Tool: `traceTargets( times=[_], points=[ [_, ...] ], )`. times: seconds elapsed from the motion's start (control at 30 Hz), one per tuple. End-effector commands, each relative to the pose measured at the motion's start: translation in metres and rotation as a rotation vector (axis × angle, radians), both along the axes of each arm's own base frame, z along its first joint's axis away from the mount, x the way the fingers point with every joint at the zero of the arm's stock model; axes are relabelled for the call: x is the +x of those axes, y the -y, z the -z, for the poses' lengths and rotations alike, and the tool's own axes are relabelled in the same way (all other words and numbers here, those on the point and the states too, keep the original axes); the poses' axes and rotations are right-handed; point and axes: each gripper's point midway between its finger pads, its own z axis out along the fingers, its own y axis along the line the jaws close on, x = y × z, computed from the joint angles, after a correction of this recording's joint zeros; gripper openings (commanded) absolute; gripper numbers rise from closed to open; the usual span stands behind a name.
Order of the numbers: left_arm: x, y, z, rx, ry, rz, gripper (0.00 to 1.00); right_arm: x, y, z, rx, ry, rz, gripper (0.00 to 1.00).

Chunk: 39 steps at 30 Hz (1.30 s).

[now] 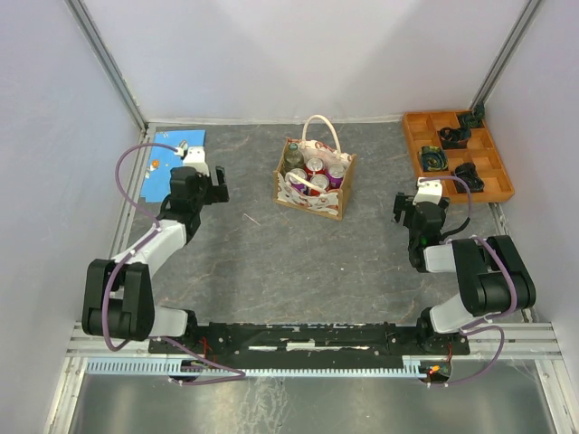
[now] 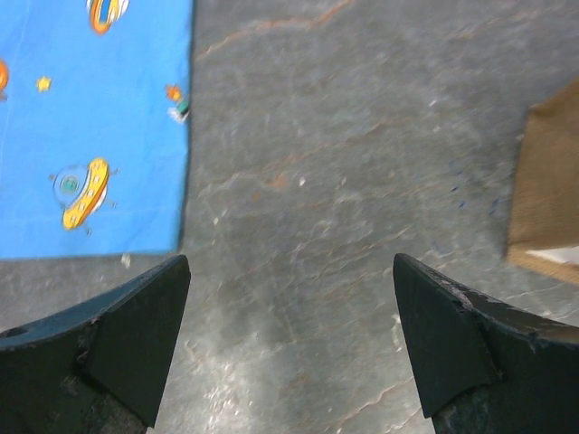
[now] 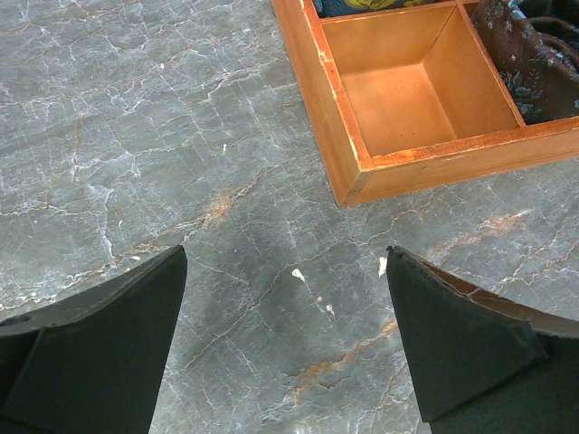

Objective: Take the beverage out of the canvas bag

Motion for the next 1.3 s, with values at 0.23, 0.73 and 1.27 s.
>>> traceTargets(
  times=[0.23, 0.73, 1.27],
  points=[
    [0.048, 0.09, -0.129, -0.136, 0.206, 0.317, 0.99, 0.008, 0.002, -0.017, 0.008, 0.059, 0.013, 0.99],
    [0.068, 0.235, -0.148, -0.142, 0.199, 0.728, 0.45, 0.008, 0.002, -0.017, 0.008, 0.06, 0.012, 0.99],
    [0.044, 0.272, -0.08, -0.049, -0.059, 0.842, 0.38, 0.008, 0.002, -0.017, 0.008, 0.059, 0.013, 0.99]
  ],
)
